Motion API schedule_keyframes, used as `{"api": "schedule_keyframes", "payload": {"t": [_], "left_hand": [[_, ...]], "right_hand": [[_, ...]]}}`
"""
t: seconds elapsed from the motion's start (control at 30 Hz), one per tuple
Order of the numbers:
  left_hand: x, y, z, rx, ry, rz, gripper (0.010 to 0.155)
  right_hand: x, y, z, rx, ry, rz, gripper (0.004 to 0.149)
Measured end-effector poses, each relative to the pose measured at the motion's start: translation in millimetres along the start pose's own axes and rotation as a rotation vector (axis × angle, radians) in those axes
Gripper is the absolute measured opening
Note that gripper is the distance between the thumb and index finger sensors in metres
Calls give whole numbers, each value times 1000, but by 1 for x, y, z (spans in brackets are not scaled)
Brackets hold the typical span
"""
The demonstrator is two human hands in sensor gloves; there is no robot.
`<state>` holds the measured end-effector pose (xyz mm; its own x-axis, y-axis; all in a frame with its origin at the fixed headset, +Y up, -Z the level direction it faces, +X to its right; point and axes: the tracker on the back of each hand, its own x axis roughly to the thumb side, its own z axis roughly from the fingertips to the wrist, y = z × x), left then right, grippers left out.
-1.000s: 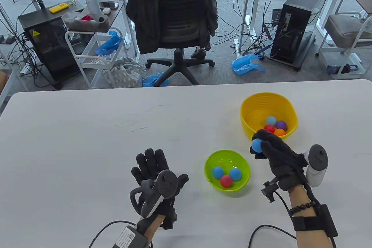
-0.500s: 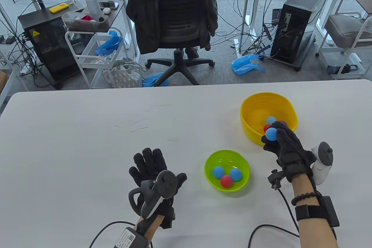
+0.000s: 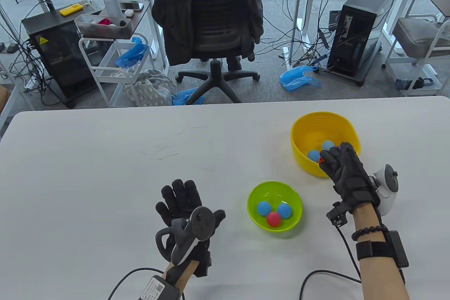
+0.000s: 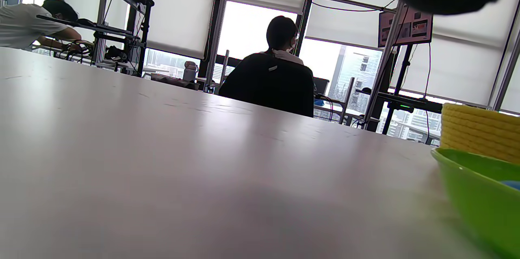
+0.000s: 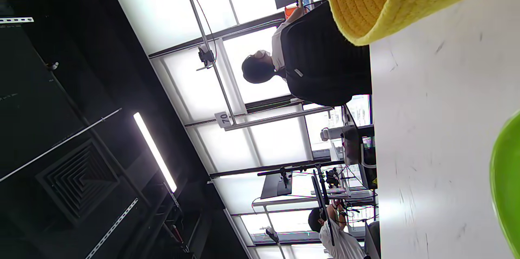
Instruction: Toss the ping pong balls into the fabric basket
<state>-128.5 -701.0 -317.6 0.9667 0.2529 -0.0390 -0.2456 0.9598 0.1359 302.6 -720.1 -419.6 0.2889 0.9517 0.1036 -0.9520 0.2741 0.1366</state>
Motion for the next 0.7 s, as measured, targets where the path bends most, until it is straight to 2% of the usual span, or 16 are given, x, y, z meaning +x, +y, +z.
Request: {"api": "schedule_keyframes", "payload": {"t": [0.1,0.23,0.43,0.7], "left_hand": [[0,0,0,0,-3,7,108],[0,-1,0,-3,-12,4,108],[1,-2,1,-7,-28,15,108],[2,-1,3,-11,-45,30,108]], "right_hand": [[7,7,4,-5,-23,55,79],[15,21,9,-30,-61,221,73],[28,54,29,-74,-180,606,59],[34,118,44,163,-191,1132,54]]}}
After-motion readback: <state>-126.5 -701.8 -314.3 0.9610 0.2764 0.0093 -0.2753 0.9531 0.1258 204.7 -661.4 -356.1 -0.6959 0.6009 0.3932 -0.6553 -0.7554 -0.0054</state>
